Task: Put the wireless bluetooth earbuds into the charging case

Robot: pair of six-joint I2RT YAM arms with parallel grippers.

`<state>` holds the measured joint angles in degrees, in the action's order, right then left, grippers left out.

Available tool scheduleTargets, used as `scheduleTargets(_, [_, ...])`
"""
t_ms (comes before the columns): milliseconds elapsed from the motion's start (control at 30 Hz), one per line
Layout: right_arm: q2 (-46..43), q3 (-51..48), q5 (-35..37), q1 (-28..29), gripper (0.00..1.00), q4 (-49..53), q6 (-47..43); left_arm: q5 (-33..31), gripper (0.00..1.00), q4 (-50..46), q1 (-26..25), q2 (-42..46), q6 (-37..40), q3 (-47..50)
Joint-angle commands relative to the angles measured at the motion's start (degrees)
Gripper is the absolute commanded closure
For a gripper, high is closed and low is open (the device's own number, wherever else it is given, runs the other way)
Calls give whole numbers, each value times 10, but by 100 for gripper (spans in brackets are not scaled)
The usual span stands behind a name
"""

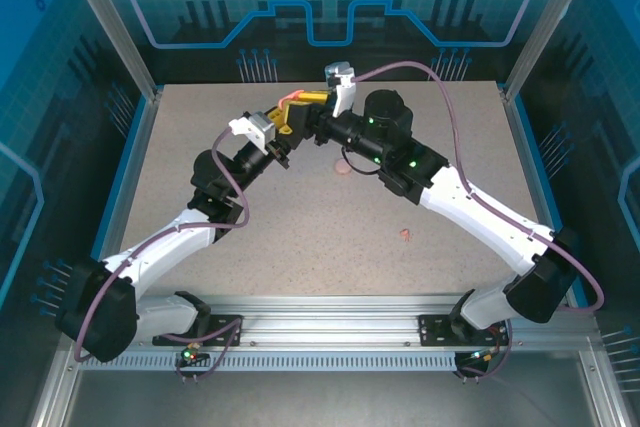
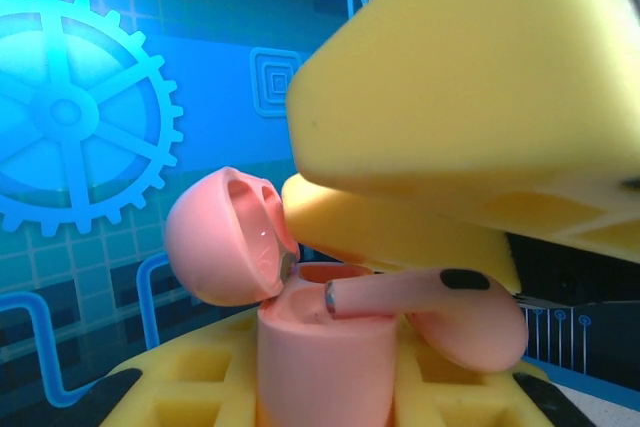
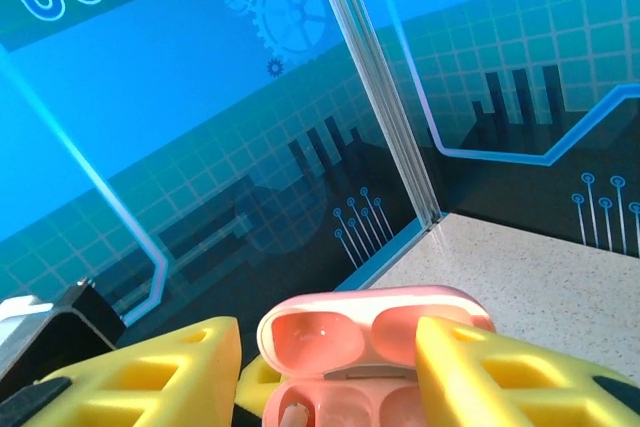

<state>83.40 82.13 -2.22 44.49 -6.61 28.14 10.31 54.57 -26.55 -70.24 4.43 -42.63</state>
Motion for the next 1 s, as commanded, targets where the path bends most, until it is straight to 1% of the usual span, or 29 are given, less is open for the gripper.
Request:
scheduleTargets(0, [8, 22, -12, -13, 47, 12, 24, -1, 100, 34, -5, 9, -7, -6])
scheduleTargets(267, [5, 35, -28, -24, 34, 10, 41, -3, 100, 33, -6, 8, -12, -1])
scheduleTargets(400, [-12, 35, -32, -28, 31, 14, 47, -8, 100, 34, -5, 6, -17, 4])
scheduleTargets(533, [-42, 14, -35, -34, 30, 21, 55, -11, 100, 35, -6, 5, -19, 14])
scheduleTargets(633, [-67, -7, -34, -36, 30, 54, 52, -13, 100, 35, -5, 6, -18, 24])
scheduleTargets(767, [-101, -54, -30, -38, 32, 83, 42, -10, 100, 36, -5, 5, -26, 42])
scheduleTargets(967, [-132, -113, -56, -39, 35, 113, 36, -8, 100, 49, -13, 3, -36, 82])
